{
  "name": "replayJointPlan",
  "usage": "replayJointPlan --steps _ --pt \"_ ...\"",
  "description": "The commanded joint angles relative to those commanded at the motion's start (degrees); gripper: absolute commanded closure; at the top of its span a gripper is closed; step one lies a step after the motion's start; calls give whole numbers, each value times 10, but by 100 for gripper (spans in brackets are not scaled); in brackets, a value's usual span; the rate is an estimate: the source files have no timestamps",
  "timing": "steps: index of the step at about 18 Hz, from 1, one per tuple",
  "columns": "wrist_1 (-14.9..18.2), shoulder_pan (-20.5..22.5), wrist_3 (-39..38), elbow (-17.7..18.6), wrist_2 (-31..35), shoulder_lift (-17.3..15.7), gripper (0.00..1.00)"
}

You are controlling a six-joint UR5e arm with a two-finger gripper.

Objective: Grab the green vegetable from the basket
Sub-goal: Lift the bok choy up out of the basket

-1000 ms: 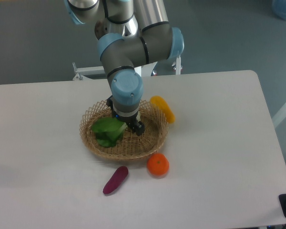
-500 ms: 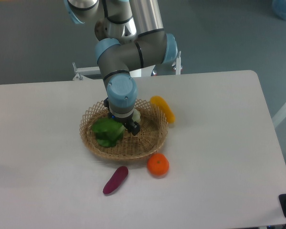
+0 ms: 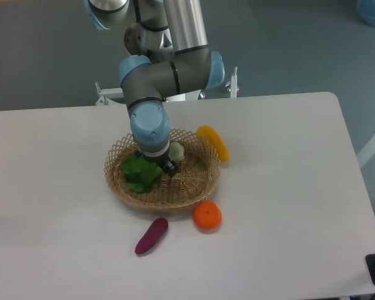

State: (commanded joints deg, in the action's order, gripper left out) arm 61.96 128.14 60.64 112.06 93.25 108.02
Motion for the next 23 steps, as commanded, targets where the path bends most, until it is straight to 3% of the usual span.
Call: replayJointPlan --steps 3,5,11,15,23 --pt "0 1 -1 -3 0 -4 86" --pt "0 1 -1 -7 0 -10 95" --pt "10 18 5 -39 -1 -18 95" --pt "10 52 9 -67 -2 -34 94" --pt "10 104 10 -136 -11 -36 93"
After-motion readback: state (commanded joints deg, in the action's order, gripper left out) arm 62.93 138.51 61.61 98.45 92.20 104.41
